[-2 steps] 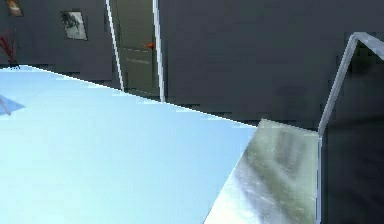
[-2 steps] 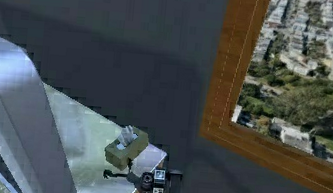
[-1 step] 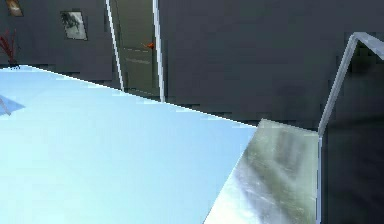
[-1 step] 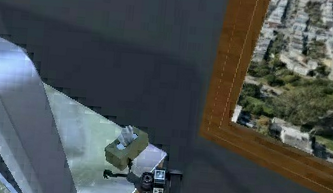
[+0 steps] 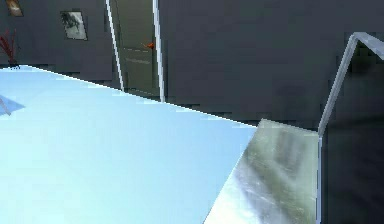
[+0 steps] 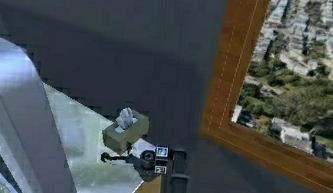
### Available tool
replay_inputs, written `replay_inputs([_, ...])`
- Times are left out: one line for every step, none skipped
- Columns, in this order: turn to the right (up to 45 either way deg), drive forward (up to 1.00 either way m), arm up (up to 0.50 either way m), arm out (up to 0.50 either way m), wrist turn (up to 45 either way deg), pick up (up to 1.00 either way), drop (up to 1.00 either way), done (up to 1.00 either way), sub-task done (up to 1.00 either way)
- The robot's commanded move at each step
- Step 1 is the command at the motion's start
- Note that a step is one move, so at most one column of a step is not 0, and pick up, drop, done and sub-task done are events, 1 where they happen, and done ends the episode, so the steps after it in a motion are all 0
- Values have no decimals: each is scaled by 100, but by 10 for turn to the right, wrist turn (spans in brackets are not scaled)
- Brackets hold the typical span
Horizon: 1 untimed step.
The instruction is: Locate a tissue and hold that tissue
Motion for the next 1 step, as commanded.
replay_inputs([0,0,0,0,0,0,0,100,0])
